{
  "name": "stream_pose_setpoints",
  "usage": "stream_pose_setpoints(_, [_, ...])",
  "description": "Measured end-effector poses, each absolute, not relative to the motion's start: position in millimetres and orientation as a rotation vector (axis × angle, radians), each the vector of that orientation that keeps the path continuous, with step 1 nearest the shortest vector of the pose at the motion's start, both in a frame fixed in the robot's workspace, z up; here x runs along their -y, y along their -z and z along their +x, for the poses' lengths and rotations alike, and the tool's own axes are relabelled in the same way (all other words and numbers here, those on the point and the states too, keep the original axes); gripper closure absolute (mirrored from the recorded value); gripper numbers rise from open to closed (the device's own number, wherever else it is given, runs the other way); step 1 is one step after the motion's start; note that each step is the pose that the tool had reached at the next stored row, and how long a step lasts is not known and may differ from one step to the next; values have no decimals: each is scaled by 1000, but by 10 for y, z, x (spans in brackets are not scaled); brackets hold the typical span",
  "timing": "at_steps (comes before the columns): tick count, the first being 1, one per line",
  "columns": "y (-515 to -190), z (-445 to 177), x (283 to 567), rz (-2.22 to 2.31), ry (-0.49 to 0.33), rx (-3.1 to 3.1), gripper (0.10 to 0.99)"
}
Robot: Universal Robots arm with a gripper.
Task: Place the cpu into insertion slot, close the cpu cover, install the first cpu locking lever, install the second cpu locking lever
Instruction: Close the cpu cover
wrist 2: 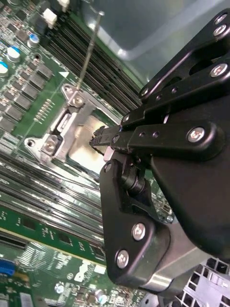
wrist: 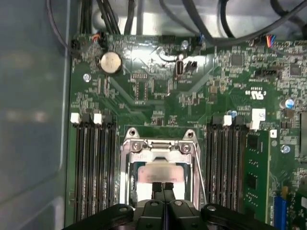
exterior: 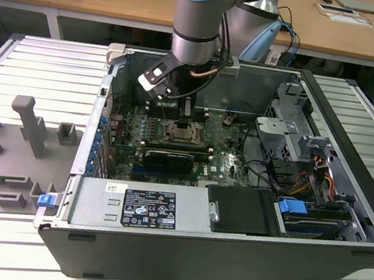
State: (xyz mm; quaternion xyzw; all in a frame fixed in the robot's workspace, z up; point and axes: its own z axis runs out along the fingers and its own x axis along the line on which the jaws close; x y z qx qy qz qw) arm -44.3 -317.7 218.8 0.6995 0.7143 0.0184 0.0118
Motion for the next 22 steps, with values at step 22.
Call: stream_pose_setpoints(22, [-2082,-474,3167,2179,-59,-2231,980])
